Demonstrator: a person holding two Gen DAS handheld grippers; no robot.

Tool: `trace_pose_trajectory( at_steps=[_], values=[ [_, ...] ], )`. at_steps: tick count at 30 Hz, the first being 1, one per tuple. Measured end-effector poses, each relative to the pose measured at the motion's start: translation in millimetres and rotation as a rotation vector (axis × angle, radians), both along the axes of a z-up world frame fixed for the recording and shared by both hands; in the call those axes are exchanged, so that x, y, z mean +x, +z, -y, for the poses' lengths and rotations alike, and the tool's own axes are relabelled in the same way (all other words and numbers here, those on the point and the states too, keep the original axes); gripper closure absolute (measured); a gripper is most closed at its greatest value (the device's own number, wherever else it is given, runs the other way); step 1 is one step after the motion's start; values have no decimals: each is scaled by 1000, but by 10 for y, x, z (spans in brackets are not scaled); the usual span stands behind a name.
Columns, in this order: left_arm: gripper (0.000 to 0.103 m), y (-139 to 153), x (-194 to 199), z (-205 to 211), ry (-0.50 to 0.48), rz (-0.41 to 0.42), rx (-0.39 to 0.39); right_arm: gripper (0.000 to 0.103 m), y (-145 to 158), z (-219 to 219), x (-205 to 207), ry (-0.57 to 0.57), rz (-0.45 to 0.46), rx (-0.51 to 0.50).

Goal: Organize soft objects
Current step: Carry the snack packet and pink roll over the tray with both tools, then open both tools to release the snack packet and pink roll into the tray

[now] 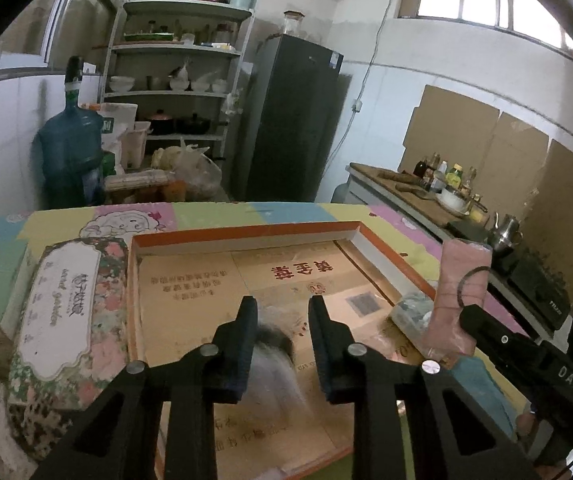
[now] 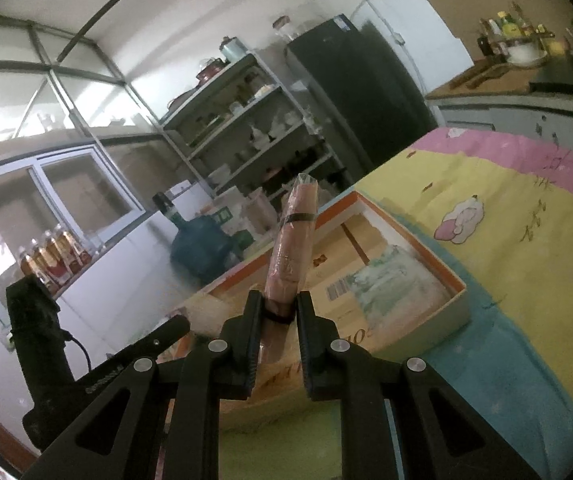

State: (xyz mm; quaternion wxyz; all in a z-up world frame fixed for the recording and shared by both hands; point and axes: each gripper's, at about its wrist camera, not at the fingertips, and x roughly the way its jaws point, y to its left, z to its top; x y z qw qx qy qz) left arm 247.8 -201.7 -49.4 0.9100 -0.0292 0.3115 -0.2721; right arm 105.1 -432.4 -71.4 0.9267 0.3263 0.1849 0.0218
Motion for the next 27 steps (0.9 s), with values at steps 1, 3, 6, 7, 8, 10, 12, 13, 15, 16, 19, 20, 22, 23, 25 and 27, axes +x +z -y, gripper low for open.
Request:
trace_pose_trajectory(
  at_steps=[1, 3, 6, 7, 8, 10, 12, 13, 15, 16, 19, 20, 22, 23, 25, 27],
  values=[
    [76, -12, 14, 19, 1, -4, 8, 86, -6, 8, 25, 3, -6, 1],
    [76, -59, 68, 34, -2, -28, 16, 86, -31, 24, 83, 12, -22, 5],
    [76, -117, 93, 31, 3, -49, 8, 86, -75, 54, 146, 30, -37, 19],
    [76, -125, 99, 23, 6, -52, 5, 86, -91, 66, 163, 34, -44, 24],
    [76, -126, 91, 15, 7, -54, -3, 86, -112, 76, 185, 43, -54, 34],
    [75, -112, 55, 1, 5, -52, -27, 86, -140, 85, 226, 59, -68, 45],
    [66, -83, 28, -47, -2, -56, -55, 86, -164, 80, 267, 72, -84, 50],
    [60, -61, 4, -69, -6, -55, -68, 86, -177, 84, 282, 74, -93, 50],
    [39, -40, -25, -105, -10, -52, -90, 86, -189, 81, 315, 76, -114, 45],
    [37, -27, -48, -129, -13, -52, -104, 85, -199, 72, 339, 78, -129, 42],
    [35, -5, -109, -175, -7, -58, -98, 83, -212, 51, 376, 85, -151, 22],
    [32, -2, -131, -179, -1, -56, -80, 83, -213, 50, 376, 83, -151, 21],
    [28, 2, -182, -203, -4, -43, -56, 80, -213, 40, 364, 78, -150, 17],
    [26, 7, -216, -227, 0, -33, -55, 78, -208, 32, 350, 74, -147, 16],
    [19, 28, -278, -279, 12, -3, -59, 59, -196, 16, 317, 65, -143, 12],
    [11, 73, -371, -350, 36, 57, -52, 53, -178, -3, 269, 62, -125, 11]
  ],
)
